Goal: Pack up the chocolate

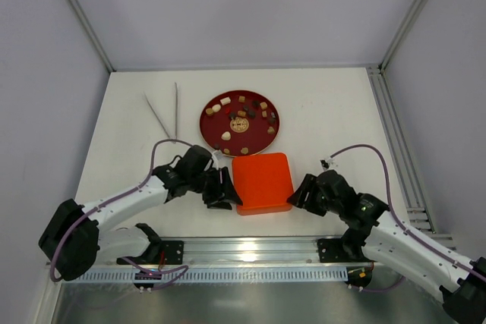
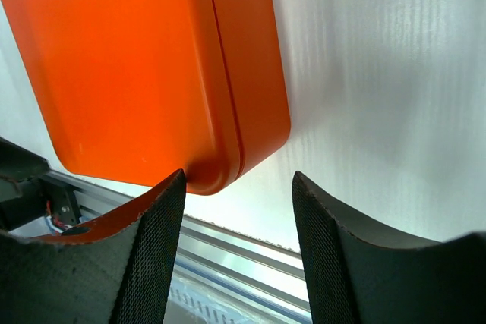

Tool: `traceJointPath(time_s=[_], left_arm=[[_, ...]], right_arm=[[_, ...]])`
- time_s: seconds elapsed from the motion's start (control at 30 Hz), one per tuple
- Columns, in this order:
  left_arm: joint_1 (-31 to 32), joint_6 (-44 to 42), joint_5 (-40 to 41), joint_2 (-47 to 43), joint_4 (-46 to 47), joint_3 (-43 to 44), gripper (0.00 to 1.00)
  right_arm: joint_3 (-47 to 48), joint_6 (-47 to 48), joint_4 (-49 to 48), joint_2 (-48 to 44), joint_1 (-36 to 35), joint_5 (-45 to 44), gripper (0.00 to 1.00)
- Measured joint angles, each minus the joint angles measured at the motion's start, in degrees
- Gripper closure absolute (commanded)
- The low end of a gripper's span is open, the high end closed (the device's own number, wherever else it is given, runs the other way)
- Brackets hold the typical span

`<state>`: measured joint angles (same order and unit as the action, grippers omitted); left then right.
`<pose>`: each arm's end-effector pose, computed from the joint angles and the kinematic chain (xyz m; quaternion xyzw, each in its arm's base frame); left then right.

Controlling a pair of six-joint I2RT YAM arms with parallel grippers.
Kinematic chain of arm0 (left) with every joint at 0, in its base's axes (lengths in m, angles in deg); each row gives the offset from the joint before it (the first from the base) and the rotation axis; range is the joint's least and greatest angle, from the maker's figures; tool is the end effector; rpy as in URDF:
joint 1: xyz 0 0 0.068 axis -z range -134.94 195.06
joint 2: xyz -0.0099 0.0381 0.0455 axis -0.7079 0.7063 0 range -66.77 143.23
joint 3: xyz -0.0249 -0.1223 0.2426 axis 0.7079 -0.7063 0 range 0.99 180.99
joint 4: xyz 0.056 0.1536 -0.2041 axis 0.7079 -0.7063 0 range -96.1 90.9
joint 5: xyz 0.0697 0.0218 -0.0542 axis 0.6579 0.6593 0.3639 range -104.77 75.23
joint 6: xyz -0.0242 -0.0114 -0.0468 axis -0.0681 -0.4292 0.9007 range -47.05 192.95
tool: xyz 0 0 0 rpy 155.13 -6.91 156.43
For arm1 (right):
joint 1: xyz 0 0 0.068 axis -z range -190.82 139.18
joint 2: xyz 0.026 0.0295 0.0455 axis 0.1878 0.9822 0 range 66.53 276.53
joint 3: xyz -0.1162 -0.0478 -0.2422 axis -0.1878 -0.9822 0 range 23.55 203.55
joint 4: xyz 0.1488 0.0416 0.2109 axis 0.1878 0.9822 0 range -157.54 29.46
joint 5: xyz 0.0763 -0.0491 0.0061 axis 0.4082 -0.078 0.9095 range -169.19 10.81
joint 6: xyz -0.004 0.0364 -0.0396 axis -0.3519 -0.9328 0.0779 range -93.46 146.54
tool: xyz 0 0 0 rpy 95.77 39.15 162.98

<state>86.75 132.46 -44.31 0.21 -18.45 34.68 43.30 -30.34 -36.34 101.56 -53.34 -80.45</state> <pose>0.1513 -0.1582 0.1887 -0.0612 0.9176 -0.3926 0.0100 0.0974 0.0883 0.1789 0.1201 0.9209 0.2761 0.2475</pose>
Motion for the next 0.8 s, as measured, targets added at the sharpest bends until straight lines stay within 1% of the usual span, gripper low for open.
traceJointPath(time_s=[0.1, 0.27, 0.53, 0.8], left_arm=[[-1.0, -2.0, 0.9, -0.1, -2.6, 2.8, 0.53], [-2.2, -4.6, 2.4, 2.2, -5.1, 3.3, 0.53], [-2.3, -6.5, 3.2, 7.7, -5.0, 4.5, 0.54], [-2.2, -7.8, 4.5, 8.1, -5.6, 7.1, 0.53]], right_arm=[[1.8, 1.4, 2.0, 1.5, 0.0, -1.0, 0.40], [4.3, 3.5, 3.7, 4.2, 0.0, -2.7, 0.40], [7.4, 6.9, 4.0, 8.5, 0.0, -5.3, 0.44], [7.9, 8.5, 4.4, 8.9, 0.0, -6.7, 0.44]])
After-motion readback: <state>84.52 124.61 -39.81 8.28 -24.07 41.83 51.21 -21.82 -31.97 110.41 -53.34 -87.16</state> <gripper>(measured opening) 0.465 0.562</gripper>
